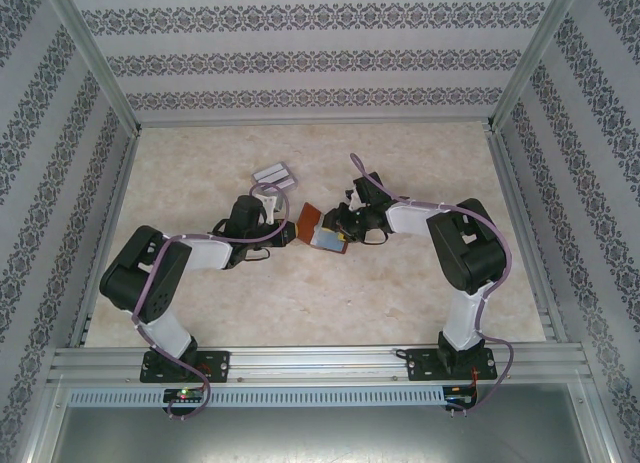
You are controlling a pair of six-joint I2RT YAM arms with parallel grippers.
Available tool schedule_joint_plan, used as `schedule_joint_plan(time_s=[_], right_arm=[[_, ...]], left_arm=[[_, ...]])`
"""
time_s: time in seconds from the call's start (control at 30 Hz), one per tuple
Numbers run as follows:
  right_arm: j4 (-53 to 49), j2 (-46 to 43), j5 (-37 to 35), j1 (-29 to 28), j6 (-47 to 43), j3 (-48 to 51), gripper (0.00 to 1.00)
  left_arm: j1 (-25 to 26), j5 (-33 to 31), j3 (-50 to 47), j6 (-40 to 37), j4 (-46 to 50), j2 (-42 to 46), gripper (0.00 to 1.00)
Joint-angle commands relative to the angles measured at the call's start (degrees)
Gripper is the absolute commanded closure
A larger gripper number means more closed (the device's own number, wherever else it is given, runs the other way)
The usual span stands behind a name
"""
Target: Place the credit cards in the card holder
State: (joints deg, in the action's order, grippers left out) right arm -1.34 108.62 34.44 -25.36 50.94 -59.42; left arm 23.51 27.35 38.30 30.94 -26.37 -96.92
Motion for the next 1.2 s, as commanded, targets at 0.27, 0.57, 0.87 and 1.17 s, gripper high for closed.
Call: schedule_joint_plan(time_s=[0.27, 0.57, 0.87, 1.17], right_arm=[[7.01, 0.65, 3.88, -0.39, 1.61, 0.64, 0.61], [8.02, 2.48, 4.24, -0.74, 2.28, -0.39, 0.6], [7.49, 3.17, 3.88, -0.83, 2.49, -0.63, 0.59], [8.39, 3.45, 5.11, -1.48, 3.85, -1.5, 0.56]], left_arm=[[-0.37, 4.88, 1.74, 2.45, -1.84, -2.72, 0.67], [-0.37, 9.98, 2.47, 4.23, -5.41, -5.47, 0.41], [-0.39, 15.34, 2.66, 6.61, -11.06, -7.95, 0.36], [-0.24, 16.38, 4.69, 6.91, -9.78, -10.85, 0.39]])
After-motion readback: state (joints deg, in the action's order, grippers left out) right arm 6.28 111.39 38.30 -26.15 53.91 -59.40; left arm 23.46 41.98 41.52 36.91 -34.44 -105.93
